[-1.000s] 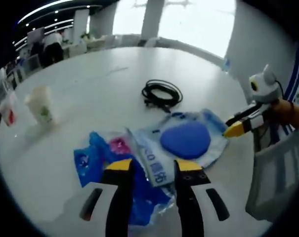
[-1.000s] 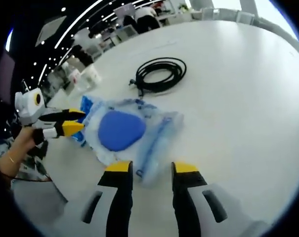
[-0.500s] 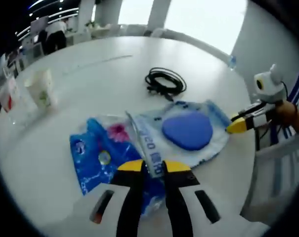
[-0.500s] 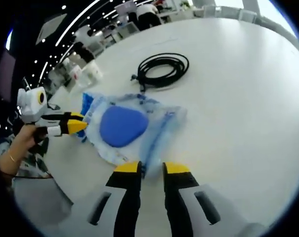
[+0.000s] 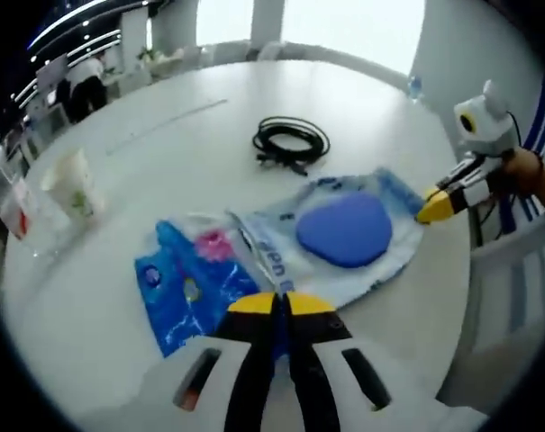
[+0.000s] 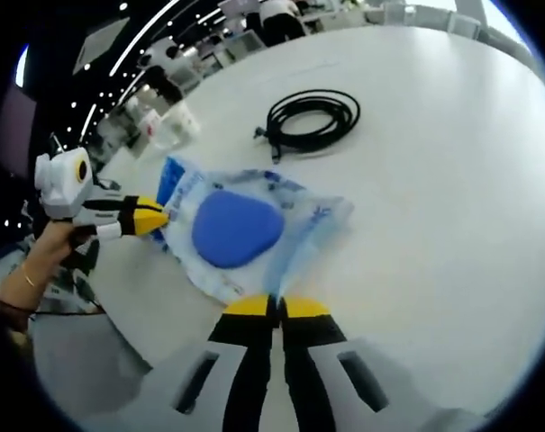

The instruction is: Arrange the tabletop items into an orderly group along one side of the table until the central work area is clear of visible clutter.

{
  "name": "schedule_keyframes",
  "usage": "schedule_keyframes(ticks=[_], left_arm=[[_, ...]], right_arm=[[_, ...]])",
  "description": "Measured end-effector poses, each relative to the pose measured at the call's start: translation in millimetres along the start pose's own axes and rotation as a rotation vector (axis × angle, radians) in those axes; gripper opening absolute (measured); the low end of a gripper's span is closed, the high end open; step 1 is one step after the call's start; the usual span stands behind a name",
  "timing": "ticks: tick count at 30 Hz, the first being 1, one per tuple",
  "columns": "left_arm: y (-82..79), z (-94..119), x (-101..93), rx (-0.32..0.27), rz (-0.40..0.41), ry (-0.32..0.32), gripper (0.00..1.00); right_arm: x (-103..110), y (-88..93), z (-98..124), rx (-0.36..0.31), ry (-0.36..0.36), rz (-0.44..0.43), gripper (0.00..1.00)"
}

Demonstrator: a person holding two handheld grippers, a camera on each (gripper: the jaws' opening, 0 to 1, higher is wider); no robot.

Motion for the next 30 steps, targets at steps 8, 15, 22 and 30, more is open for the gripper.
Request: schedule_keyframes(ticks=[8,15,22,30], left_arm=[[-7.3,13.8,-9.1,-0.021,0.004,0.012,0.00],[-18.6,30.0,-8.8,-0.038,0.026,0.001,0.00],[-41.5,45.2,-4.7,-0.097,0.065,-0.003,0.00],[-76.7,51.3,14.6,-0.179,0.111,-0.046,0.00]], right_arm=[[-2.8,-17.3,17.3,-0.038,0.040,0.022,0.01],[2.8,-33.2,26.1,-0.062,0.048,0.052,0.01],[-4.8,-71.1,32.5,-0.135,0.085,0.072,0.01],[-14.4,-113.0,27.5,-0.196,0.112,0.093,0.01]])
Point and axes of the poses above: the point that each gripper's makers call its tool centre point, and the gripper's own axes: z roughly backward along the fingers, x roughly to its left, y roughly out of its underside, the point moved 1 cm from there along z, roughly backward along the fingers, and after that the axes turned 11 degrees about z, right-handed, at the moved point
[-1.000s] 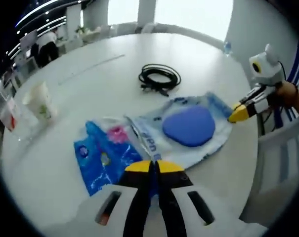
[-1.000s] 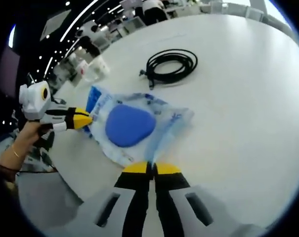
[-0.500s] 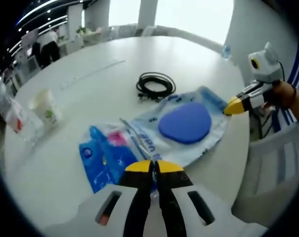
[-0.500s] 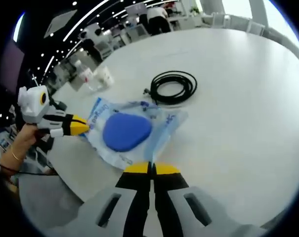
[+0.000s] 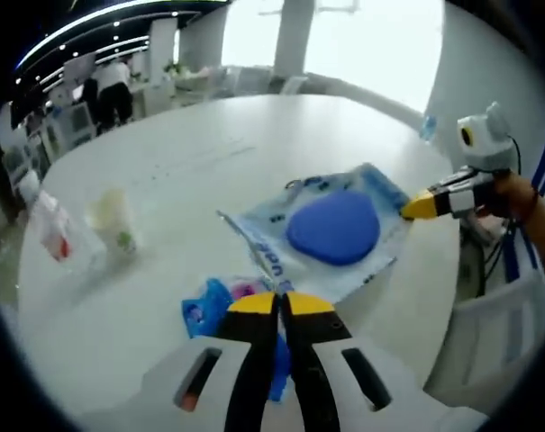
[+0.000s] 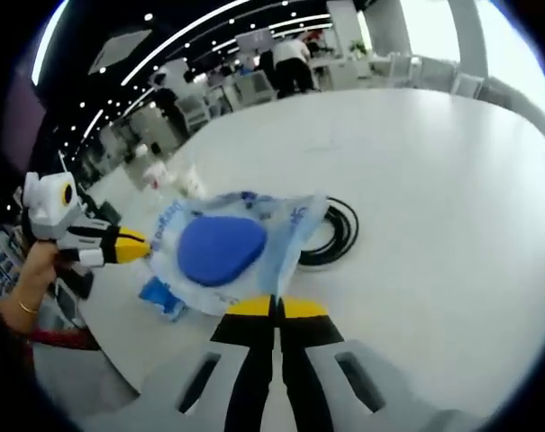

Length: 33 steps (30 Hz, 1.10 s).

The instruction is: Arrange the tabletop items into an orderly group along one side of the table until the central work area is clear of visible clutter.

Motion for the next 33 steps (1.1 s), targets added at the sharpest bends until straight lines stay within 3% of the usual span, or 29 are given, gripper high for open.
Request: schedule_keyframes(ticks=[6,20,26,33], left_arm=[[-15.8,-6.1,13.8,-0.028,0.009,-0.039,0.00],[-42.0,-31.8,54.3,-0.093,0.087,-0.114,0.00],[-50.9,-47.2,69.2,-0.114,0.083,-0.148,0.00],[-55.2,-69.7,90.4,-0.140,0.139,-0.160,0.00]], right_arm=[[-5.9,-26.3,-18.3,-0.027,0.021,-0.004,0.01],[-20.4,-64.0,-68.5,-0.037,0.043,0.022,0.01],[-29.0,-73.9,-91.5,-0.044,0.054,0.022,0.01],[-38.7,-78.5,-118.1,-0.043,0.053,0.016,0.01]])
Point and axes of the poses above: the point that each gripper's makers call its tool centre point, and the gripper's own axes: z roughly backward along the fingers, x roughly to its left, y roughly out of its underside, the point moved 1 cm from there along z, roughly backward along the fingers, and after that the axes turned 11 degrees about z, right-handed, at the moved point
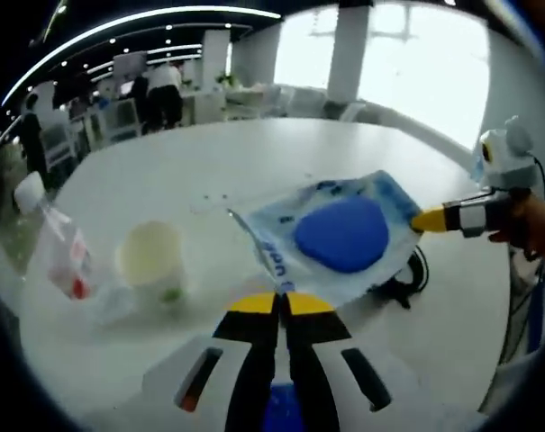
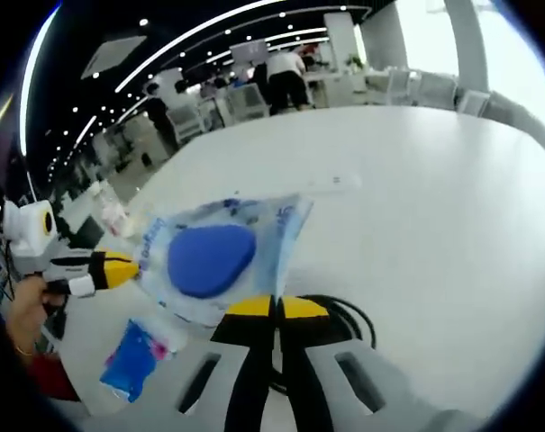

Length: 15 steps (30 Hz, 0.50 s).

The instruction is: Arrange the tabletop items into an orderly group along one side of the table until the central work area is clear of visible clutter.

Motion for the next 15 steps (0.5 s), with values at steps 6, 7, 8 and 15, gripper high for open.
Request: schedule_keyframes(ticks=[6,7,8,15], left_arm=[[1.0,-14.3,11.4,-0.012,0.034,-0.029,0.00],[0.3,-17.8,14.1,-0.012,0.036,-0.032,0.00],[0.2,-20.1,16.1,-0.013,0.044,-0.035,0.00],[1.4,-34.8,26.2,-0.035,0.053,-0.081,0.00]], right_arm=[[-1.1,-1.0,-22.9,0.007,-0.015,-0.002,0.01],[-1.4,-0.6,-26.1,0.009,-0.015,0.003,0.01],[-1.7,-0.1,-29.4,0.012,-0.015,0.004,0.01],[-7.6,-0.7,-50.4,0.016,-0.031,0.003,0.01]])
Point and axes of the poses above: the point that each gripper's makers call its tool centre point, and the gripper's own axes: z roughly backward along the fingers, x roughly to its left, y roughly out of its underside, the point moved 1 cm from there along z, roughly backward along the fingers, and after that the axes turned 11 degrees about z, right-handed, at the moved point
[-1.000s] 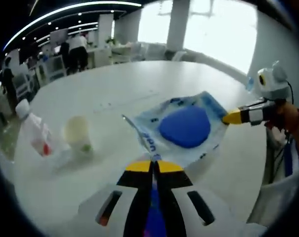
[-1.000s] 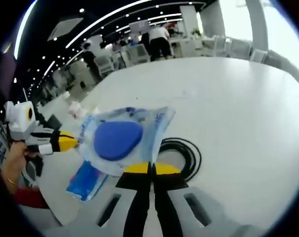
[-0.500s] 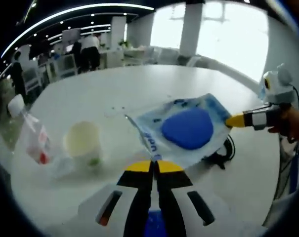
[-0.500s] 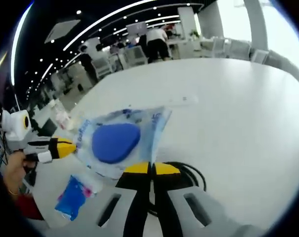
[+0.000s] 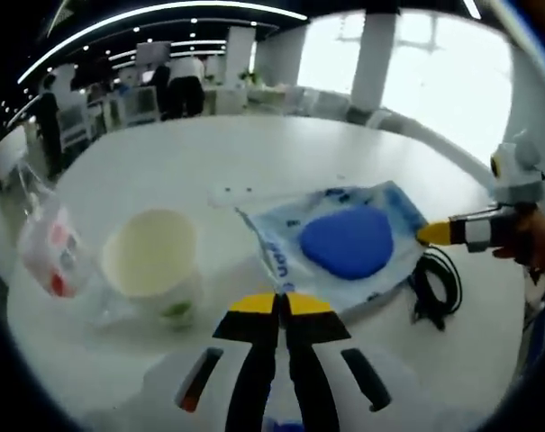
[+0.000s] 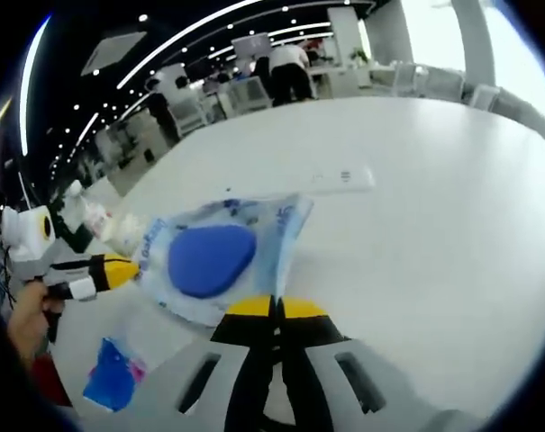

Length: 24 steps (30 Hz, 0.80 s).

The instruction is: Arrange the tabletop items into an orderly group along one side of the table until the central work area is clear of visible clutter.

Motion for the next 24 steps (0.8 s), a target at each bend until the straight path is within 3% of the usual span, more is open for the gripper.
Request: schedule_keyframes(ticks=[11,14,20,24], left_arm=[[7.7,-12.6,8.9,-0.018,0.047,-0.053,0.00],[5.9,-13.9,10.4,-0.044,0.077,-0.060,0.00],[11.2,-18.6,15.1,-0.037,0.101,-0.070,0.00],[12.4,-22.2,16.1,-0.058,0.088,-0.087,0.00]], right_arm=[[-2.6,10.7,-22.3,0.029,0.000,-0.017,0.01],[-2.1,12.6,-23.8,0.034,0.005,-0.020,0.01],[-4.3,18.0,-29.1,0.056,0.006,-0.019,0.02],[-5.5,17.2,-29.1,0.053,0.014,-0.017,0.02]])
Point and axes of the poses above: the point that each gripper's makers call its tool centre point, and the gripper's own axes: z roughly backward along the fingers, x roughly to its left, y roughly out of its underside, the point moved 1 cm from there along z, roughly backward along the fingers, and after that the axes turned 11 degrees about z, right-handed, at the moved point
